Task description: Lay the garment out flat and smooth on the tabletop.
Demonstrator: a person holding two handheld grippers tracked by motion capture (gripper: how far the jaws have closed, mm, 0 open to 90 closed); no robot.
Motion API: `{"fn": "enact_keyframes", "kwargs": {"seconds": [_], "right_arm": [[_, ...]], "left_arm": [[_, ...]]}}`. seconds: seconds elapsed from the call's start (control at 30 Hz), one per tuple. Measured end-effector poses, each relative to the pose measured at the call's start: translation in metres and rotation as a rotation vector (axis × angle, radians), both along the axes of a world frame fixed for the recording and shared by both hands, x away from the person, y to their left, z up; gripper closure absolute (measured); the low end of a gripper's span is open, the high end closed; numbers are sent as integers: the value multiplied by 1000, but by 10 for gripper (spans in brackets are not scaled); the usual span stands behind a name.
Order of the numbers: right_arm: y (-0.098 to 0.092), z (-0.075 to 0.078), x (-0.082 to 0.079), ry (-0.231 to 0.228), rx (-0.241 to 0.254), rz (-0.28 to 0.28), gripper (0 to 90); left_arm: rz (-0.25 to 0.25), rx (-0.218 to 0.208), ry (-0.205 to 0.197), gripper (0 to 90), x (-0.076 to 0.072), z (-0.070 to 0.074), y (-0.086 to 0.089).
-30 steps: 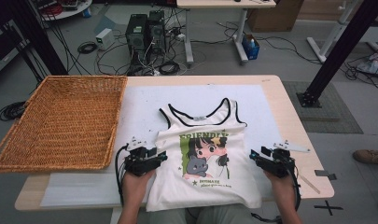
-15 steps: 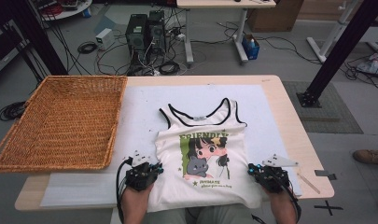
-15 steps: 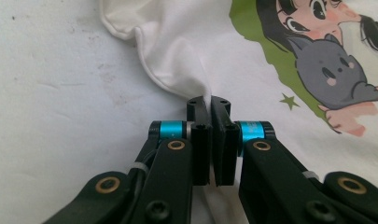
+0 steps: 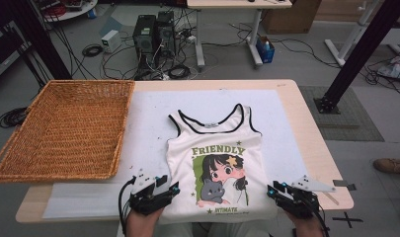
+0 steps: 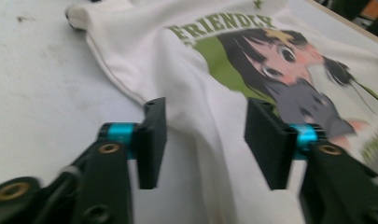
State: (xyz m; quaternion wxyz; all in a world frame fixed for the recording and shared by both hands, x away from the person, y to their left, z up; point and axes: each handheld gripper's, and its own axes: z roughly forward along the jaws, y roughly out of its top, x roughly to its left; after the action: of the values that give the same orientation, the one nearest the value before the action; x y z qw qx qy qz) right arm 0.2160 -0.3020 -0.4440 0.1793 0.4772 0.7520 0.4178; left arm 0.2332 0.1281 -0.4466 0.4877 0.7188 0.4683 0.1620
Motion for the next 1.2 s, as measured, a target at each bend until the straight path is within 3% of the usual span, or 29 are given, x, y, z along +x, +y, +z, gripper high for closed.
{"fn": "enact_keyframes", "kwargs": {"seconds": [0.07, 0.13, 0.27, 0.37, 0.4, 0.43, 0.47, 0.5, 0.63, 0.87, 0.9, 0.93, 1.0, 1.13, 1.17, 1.2], "right_arm": [[4, 1, 10, -21, -6, -37, 569], [7, 2, 24, -14, -8, -75, 507], [13, 0, 52, 32, -28, -108, 462], [21, -5, 62, 69, -76, -76, 567], [24, -8, 62, 52, -114, -77, 630], [24, -8, 60, 39, -124, -81, 692], [23, -8, 59, 40, -113, -70, 815], [21, -9, 57, 40, -107, -62, 859], [18, -8, 47, 37, -107, -35, 889], [9, -7, 14, 29, -67, -23, 887], [8, -5, 12, 25, -57, -21, 860], [8, -3, 12, 21, -57, -32, 777], [7, 0, 16, 16, -49, -44, 691], [8, 5, 38, 27, -48, -90, 606], [9, 6, 45, 28, -54, -94, 592], [12, 7, 60, 46, -59, -103, 576]], "left_arm": [[31, 12, 26, 422, 16, -1, -2], [73, 35, 72, 414, 32, -3, -3], [72, 54, 142, 417, 51, -7, -9], [107, 103, 122, 525, 48, -6, -12], [82, 96, 134, 699, 47, -7, -11], [59, 89, 138, 806, 47, -7, -12], [56, 101, 133, 840, 45, -6, -14], [50, 104, 134, 846, 44, -6, -14], [47, 70, 150, 849, 35, -7, -12], [-3, 49, 131, 846, 6, -7, -9], [-8, 37, 119, 841, 6, -6, -9], [-5, 30, 109, 804, 8, -5, -9], [23, 19, 113, 628, 16, -2, -8], [78, 8, 105, 539, 38, 5, -4], [96, 6, 115, 528, 52, 7, -2], [96, 6, 115, 522, 52, 7, -2]]}}
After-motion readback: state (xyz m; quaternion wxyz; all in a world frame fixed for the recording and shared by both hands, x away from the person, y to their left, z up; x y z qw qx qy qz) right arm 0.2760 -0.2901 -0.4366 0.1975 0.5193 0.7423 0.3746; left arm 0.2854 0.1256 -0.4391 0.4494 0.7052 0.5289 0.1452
